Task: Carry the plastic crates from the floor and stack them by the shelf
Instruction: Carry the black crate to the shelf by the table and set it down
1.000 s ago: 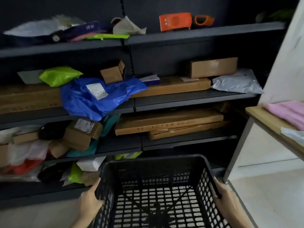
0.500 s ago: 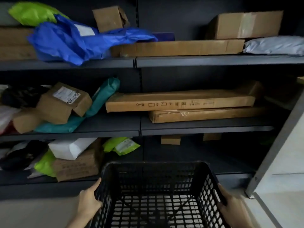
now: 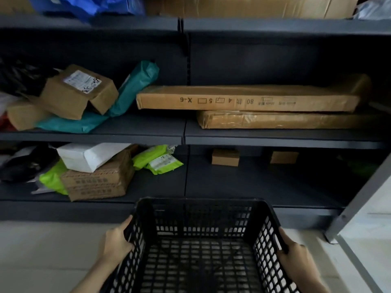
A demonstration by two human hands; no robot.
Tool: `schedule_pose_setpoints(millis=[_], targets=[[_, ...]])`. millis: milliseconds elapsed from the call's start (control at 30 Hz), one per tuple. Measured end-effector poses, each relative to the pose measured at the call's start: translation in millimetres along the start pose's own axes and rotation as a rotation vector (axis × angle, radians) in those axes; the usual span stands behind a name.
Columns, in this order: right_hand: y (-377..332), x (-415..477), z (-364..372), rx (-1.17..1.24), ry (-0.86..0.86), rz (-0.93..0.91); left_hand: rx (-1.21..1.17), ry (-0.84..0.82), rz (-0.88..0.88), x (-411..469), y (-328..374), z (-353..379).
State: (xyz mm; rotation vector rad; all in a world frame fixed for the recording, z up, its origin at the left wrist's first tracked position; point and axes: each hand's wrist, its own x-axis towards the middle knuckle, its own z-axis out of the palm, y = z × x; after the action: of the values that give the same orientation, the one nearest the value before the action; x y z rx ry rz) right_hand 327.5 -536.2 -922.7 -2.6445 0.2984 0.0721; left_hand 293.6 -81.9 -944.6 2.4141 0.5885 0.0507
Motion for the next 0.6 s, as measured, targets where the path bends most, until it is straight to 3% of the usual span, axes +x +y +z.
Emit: schedule_pose_setpoints(millis=[133, 333, 600], targets=[[2.8, -0.3, 5.7, -0.016, 0.039, -0.021, -0.024, 0.051, 0.045, 1.5, 1.8, 4.1], [10.3, -1.1, 15.4, -0.100, 0.065, -0.070, 0.147, 0.088, 0.073, 4.7, -13.5, 5.3], [5.6, -3.7, 13.6, -0.231, 0.081, -0.110, 0.241, 0.039, 0.091, -8.0, 7.1, -1.0]])
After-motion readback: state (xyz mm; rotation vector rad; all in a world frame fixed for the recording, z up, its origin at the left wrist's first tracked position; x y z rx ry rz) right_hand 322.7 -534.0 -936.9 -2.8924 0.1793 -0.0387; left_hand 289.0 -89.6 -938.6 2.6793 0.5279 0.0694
